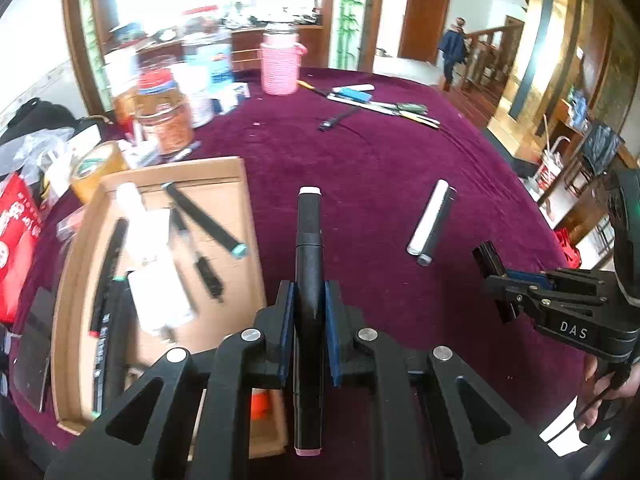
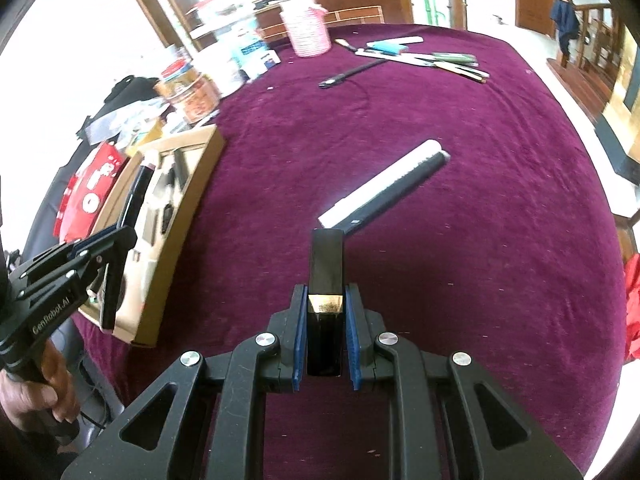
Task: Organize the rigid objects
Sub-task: 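Carry the marker and lipstick tube over the cardboard tray, then lower the marker and lipstick tube into the tray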
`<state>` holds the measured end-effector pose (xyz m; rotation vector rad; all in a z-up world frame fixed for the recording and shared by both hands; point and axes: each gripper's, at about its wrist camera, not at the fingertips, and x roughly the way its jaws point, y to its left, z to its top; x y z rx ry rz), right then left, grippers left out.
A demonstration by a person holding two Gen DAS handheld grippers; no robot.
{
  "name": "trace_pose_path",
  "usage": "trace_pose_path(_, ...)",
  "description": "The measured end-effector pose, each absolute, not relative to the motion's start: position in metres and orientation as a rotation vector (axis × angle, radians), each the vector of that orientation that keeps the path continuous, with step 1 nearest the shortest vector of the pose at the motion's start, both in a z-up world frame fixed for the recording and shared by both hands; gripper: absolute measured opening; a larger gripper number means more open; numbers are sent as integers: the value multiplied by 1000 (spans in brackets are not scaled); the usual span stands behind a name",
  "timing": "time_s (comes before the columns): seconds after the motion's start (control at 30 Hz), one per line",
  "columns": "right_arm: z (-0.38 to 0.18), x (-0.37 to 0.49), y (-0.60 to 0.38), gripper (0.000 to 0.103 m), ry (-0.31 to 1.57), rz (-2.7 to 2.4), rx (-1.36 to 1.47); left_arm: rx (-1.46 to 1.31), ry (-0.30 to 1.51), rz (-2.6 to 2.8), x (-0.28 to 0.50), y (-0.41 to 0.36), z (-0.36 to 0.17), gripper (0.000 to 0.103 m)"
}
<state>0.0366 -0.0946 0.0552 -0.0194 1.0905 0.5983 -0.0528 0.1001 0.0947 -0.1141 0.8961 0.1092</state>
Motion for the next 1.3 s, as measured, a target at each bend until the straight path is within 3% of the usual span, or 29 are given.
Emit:
trace_pose_path(0.67, 74, 8, 31, 16, 1104, 832, -97, -275, 926, 275, -103, 205, 63, 13)
trace_pose_path(1.3, 47, 15, 104, 16, 1175, 832, -77, -192, 983, 181, -85, 207, 44, 12)
